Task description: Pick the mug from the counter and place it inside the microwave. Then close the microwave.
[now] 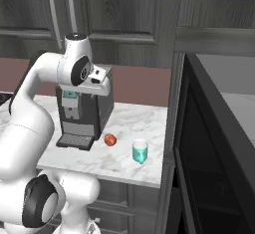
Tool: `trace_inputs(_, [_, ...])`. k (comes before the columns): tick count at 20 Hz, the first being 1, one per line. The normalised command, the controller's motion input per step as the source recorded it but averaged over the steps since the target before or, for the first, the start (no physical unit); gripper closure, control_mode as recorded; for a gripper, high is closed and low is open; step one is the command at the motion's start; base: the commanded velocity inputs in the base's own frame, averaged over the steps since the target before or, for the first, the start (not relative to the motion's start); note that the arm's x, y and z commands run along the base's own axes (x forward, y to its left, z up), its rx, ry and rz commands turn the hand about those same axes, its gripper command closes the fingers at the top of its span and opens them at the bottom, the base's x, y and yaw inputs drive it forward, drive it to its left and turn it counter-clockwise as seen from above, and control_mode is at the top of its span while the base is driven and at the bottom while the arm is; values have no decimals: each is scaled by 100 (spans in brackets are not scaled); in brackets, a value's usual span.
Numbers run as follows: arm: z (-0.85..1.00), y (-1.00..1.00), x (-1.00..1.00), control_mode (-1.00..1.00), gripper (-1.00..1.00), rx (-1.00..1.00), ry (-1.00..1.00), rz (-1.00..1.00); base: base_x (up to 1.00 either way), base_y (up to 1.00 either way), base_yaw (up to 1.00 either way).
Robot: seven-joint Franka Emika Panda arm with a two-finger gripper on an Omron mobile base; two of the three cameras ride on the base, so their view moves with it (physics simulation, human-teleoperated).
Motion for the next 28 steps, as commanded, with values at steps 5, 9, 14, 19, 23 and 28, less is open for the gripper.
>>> trace_inputs(5, [-1,0,2,-100,-100,0,-2,0,0,0,0])
trace_inputs(9, [-6,0,-2,-100,-100,-3,-14,0,0,0,0])
trace_inputs(14, [-11,0,-41,-100,-100,0,-5,-5,0,0,0])
trace_inputs(19, [-22,-16,-48,-100,-100,0,0,0,0,0,0])
trace_inputs(23, [-3,-45,-21,-100,-100,-1,3,0,0,0,0])
trace_inputs(28, [0,-64,5,-100,-100,-8,14,0,0,0,0])
